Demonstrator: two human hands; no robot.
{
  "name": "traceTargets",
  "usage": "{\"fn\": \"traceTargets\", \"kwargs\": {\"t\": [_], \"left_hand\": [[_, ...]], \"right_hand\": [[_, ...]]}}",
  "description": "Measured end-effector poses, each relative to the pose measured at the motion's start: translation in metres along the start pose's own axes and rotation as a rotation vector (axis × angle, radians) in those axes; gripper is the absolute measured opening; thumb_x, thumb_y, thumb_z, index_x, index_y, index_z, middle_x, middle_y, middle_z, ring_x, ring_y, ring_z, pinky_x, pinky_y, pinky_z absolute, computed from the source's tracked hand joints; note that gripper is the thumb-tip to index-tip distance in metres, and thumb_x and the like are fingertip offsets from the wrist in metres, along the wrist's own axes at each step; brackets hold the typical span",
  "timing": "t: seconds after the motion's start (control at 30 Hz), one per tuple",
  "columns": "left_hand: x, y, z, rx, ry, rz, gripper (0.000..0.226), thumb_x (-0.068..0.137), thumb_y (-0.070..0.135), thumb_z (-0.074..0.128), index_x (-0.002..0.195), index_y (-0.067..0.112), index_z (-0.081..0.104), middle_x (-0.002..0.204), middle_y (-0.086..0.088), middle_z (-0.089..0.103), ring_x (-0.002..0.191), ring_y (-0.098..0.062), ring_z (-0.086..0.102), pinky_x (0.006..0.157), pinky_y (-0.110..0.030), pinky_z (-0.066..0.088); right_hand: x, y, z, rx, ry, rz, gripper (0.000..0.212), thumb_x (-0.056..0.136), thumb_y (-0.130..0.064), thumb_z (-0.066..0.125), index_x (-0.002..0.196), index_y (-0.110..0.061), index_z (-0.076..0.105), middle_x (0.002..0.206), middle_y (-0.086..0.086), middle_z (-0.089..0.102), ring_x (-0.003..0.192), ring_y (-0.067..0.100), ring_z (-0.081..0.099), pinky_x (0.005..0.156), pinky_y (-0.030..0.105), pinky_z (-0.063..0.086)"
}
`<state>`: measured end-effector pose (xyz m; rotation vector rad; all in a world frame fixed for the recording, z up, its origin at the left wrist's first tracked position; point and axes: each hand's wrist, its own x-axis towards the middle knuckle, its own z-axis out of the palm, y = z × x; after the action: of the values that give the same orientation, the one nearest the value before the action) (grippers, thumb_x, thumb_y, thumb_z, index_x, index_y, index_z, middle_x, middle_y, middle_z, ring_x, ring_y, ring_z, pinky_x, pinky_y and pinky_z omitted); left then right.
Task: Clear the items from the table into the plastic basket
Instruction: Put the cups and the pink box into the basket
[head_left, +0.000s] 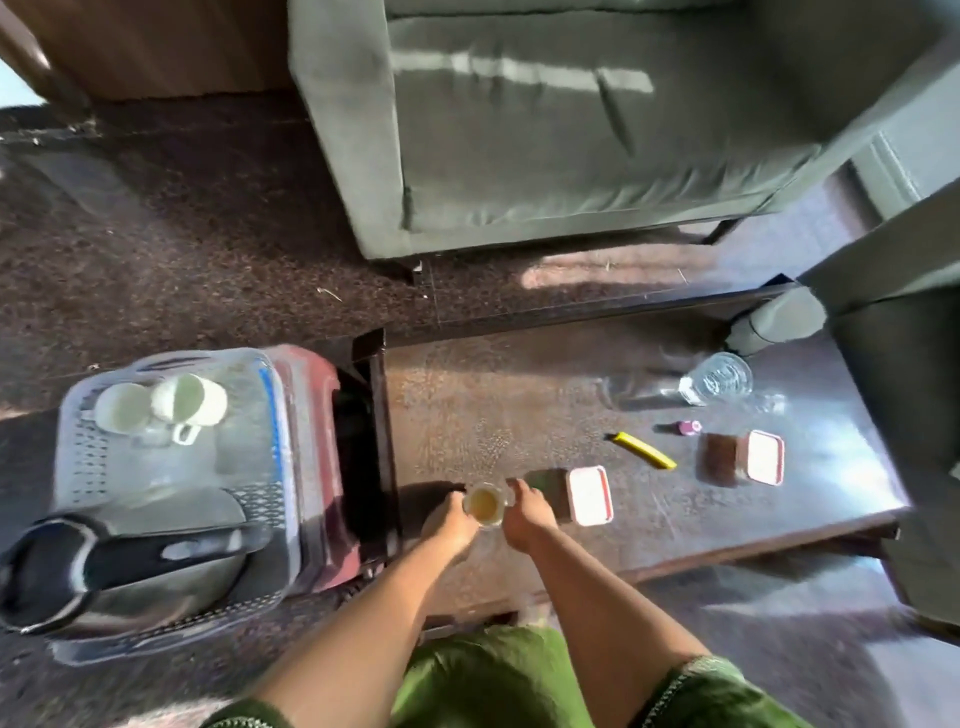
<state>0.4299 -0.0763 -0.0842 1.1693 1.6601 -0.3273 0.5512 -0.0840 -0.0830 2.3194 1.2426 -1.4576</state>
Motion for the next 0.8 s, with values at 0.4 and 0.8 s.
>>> {"fn": "traceTargets", "kwargs": {"t": [0.4, 0.8], "left_hand": [[0.009, -0.003, 0.023, 0.095, 0.192, -0.039, 0.034, 0.1, 0.031, 0.037, 0.102, 0.006, 0.06, 0.118, -0.015, 0.063, 0.089, -0.026, 0.057, 0.074, -0.031, 0.045], [-0.052, -0.031, -0.178, -0.013, 0.527, 0.077, 0.023, 0.086, 0.005, 0.048, 0.106, 0.009, 0.058, 0.108, -0.02, 0.065, 0.103, -0.037, 0.062, 0.08, -0.038, 0.049]], "right_hand": [[0.007, -0.009, 0.004, 0.074, -0.088, 0.001, 0.039, 0.09, -0.013, 0.056, 0.127, -0.025, 0.058, 0.125, 0.007, 0.063, 0.111, 0.025, 0.06, 0.089, 0.029, 0.048], [-0.061, -0.188, -0.003, 0.09, 0.134, -0.342, 0.033, 0.088, -0.01, 0.052, 0.117, -0.013, 0.067, 0.113, 0.014, 0.069, 0.107, 0.031, 0.063, 0.086, 0.032, 0.049]]}}
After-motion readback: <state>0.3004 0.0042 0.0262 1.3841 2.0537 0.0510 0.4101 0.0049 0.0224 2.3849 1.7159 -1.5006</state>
